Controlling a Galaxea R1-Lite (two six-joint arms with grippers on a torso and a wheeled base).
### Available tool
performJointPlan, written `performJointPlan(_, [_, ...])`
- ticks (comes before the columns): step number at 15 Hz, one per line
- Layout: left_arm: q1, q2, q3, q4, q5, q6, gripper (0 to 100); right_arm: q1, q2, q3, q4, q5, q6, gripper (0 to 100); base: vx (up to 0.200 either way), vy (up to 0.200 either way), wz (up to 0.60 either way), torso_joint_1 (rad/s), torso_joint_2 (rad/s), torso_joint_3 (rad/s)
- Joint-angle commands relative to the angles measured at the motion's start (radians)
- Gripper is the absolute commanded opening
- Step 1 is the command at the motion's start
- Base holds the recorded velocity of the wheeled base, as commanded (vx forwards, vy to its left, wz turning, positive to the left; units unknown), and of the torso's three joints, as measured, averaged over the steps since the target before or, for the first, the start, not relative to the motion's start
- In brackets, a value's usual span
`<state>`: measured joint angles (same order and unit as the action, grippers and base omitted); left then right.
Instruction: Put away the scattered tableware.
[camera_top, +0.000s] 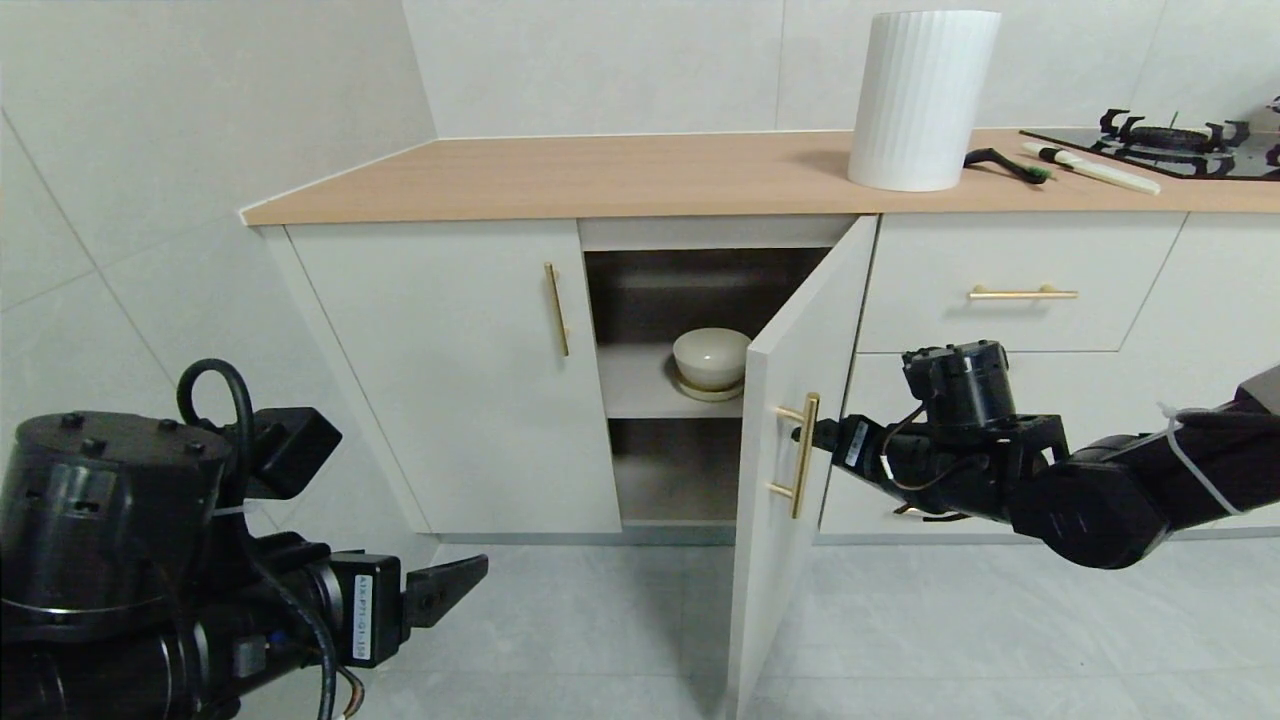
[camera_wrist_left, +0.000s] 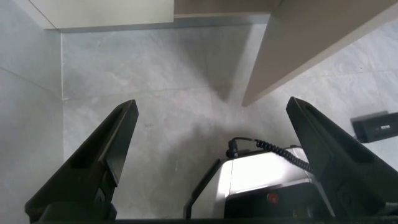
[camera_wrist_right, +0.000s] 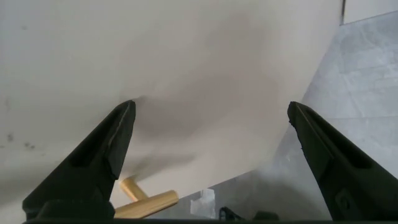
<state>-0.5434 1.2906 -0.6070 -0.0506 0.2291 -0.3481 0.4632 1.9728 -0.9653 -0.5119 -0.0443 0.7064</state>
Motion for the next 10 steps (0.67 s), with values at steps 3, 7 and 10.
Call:
performJointPlan(3, [0.0, 0.001, 0.003, 0.008, 0.001, 0.004, 100, 0.002, 0.014, -0.001, -0.004, 0.0, 0.002, 100, 0.0, 0.0, 0.0, 0.0, 0.0, 0.0])
performJointPlan(7, [0.0, 0.003, 0.003, 0.008, 0.001, 0.004, 100, 0.014, 0.029, -0.003, -0.046, -0.006, 0.024, 100, 0.2, 0.0, 0.0, -0.002, 0.0, 0.002])
performJointPlan(10, [0.0, 0.003, 0.001, 0.008, -0.001, 0.004, 100, 0.017, 0.064, -0.009, -0.111, -0.039, 0.041, 100, 0.2, 0.0, 0.0, 0.012, 0.0, -0.004])
